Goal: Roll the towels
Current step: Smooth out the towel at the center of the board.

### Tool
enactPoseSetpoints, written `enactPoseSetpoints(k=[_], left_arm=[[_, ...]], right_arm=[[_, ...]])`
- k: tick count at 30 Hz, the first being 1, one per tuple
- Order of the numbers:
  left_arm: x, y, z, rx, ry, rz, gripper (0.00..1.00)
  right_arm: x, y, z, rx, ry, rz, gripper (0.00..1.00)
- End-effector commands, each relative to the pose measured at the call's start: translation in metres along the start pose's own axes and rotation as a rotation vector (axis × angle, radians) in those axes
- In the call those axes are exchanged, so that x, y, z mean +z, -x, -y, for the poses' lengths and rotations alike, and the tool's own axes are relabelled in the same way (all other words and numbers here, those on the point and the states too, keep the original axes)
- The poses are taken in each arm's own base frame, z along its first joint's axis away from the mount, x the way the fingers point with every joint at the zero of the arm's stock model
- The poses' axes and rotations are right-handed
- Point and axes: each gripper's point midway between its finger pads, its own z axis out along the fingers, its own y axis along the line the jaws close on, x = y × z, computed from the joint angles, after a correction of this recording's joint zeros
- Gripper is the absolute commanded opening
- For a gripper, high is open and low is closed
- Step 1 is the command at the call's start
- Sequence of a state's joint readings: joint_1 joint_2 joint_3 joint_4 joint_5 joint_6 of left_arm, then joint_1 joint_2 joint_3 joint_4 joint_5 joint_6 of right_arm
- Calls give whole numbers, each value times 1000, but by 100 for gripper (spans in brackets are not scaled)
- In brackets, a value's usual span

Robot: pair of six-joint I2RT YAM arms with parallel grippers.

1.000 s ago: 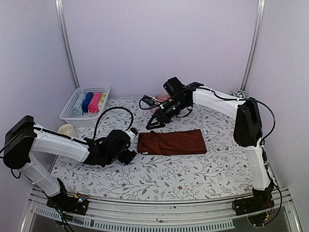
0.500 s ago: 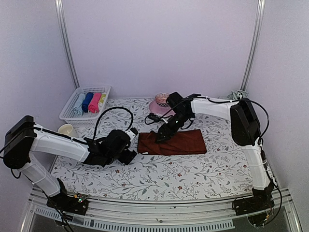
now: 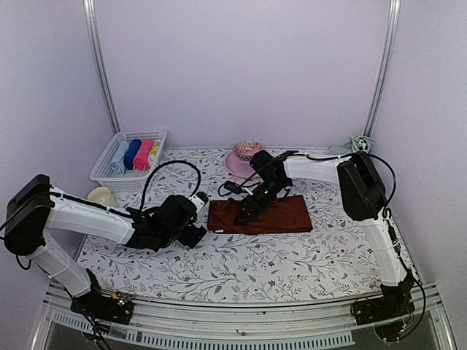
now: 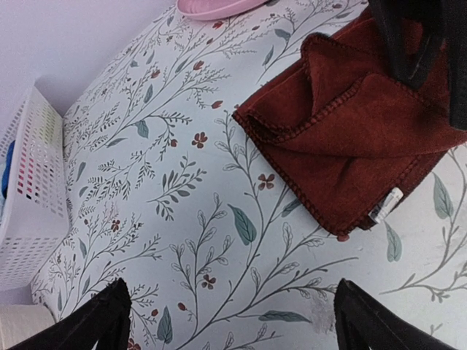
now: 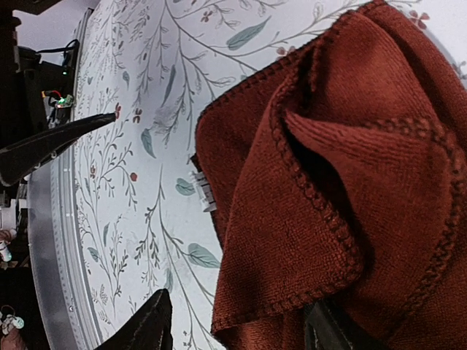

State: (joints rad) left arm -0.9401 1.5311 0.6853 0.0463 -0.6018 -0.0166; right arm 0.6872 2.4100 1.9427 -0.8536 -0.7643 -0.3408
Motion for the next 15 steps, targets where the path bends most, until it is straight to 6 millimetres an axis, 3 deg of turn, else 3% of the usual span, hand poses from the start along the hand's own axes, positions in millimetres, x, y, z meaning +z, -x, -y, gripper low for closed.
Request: enactPoseSetpoints(k=[1, 7, 15], left_arm=[[-1, 8, -6, -29, 5, 18, 97], [1, 6, -4, -23, 4, 13, 97], [2, 6, -3, -18, 5, 9, 97]], right_arm=[[-3, 6, -34, -67, 119, 20, 62], [-3, 11, -59, -134, 171, 28, 62], [12, 3, -93, -208, 248, -10, 62]])
